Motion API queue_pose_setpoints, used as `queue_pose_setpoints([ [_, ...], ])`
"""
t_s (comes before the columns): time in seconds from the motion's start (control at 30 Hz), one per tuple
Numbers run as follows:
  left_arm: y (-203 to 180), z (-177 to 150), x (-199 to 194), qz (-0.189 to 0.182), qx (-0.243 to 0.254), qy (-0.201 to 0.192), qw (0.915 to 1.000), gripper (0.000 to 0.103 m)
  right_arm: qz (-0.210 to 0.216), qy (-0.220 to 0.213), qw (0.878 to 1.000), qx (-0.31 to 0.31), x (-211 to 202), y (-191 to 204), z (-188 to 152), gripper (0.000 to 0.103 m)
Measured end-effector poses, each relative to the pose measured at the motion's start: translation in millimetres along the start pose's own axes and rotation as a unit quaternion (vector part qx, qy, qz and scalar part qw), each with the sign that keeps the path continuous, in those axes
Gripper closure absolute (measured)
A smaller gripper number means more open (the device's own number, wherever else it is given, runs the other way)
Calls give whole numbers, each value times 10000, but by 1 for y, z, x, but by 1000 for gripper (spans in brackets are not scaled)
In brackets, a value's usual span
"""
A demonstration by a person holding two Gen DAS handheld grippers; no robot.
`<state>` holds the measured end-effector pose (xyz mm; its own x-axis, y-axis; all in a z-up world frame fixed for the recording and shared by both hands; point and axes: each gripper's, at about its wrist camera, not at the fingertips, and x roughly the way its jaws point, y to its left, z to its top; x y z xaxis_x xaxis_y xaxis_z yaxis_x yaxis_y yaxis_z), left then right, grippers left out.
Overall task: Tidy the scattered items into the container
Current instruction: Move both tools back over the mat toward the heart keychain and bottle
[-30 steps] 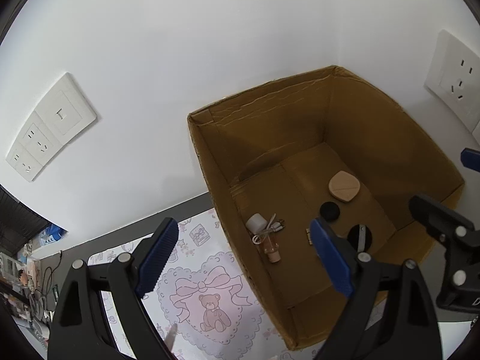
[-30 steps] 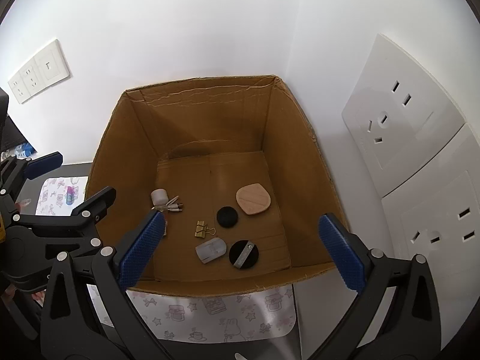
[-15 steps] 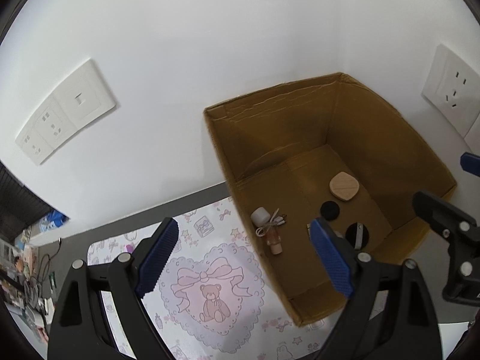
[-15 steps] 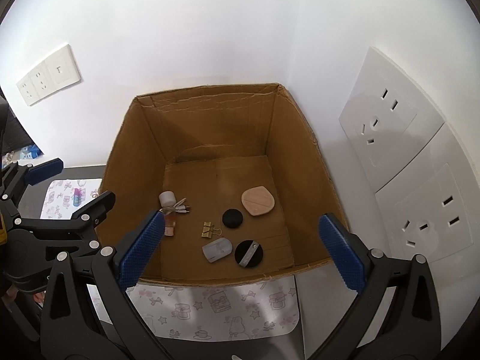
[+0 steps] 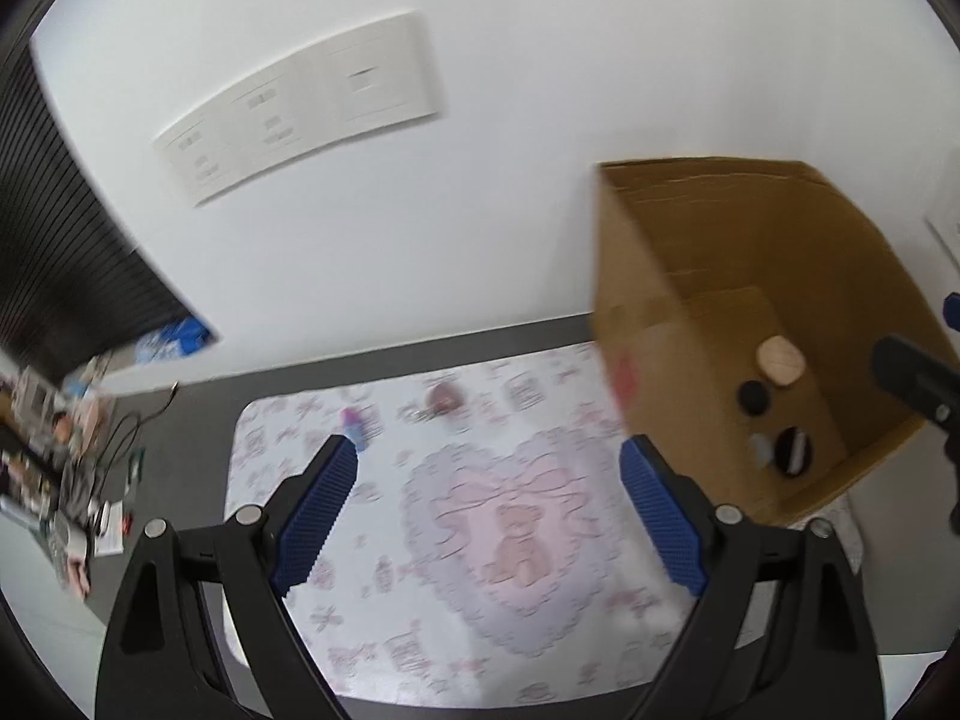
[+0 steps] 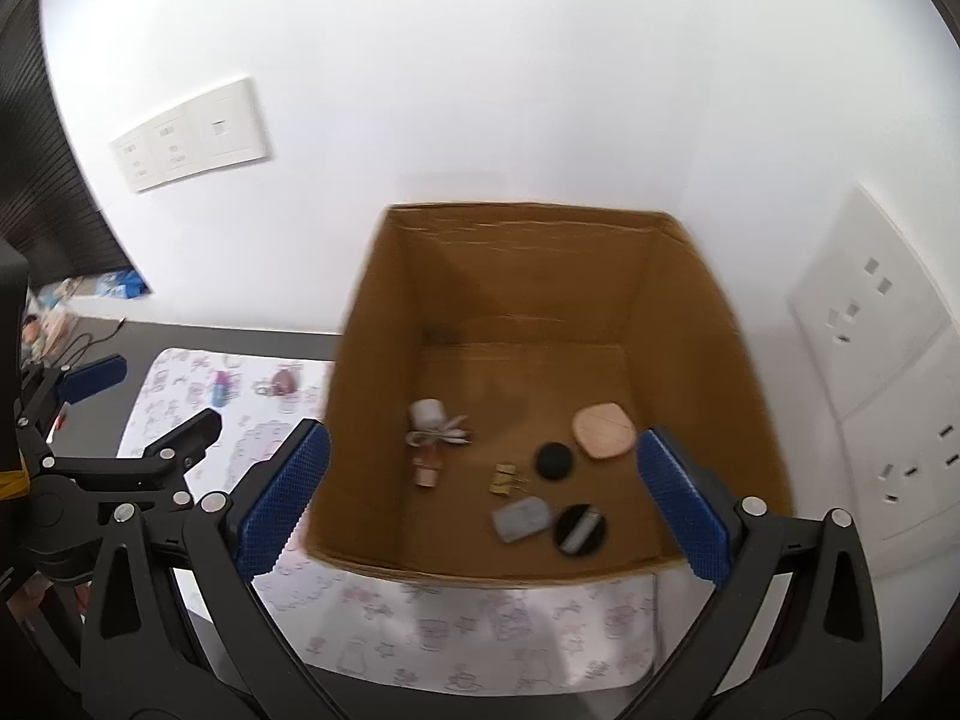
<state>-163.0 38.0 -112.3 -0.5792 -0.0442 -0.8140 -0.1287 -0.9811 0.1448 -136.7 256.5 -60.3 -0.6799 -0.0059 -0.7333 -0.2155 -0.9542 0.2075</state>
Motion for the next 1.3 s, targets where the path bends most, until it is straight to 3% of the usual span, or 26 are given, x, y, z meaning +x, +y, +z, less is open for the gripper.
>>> queue_pose_setpoints([
  [0.2,57,-13,-2,23,-194,-109,9998,14,100,-78,9998,-146,-1,49,-3,0],
  [0.6,150,-33,2,-78,-1,-258,9996,14,-84,-318,9995,-17,-2,153,-14,0],
  [0.83,171,-40,15,-99,-35,-141,9998,14,-45,-204,9994,-262,11,191,-14,0],
  [1.3,188,-46,71,-91,-105,218,9997,14,190,93,9983,-547,69,224,-3,0],
])
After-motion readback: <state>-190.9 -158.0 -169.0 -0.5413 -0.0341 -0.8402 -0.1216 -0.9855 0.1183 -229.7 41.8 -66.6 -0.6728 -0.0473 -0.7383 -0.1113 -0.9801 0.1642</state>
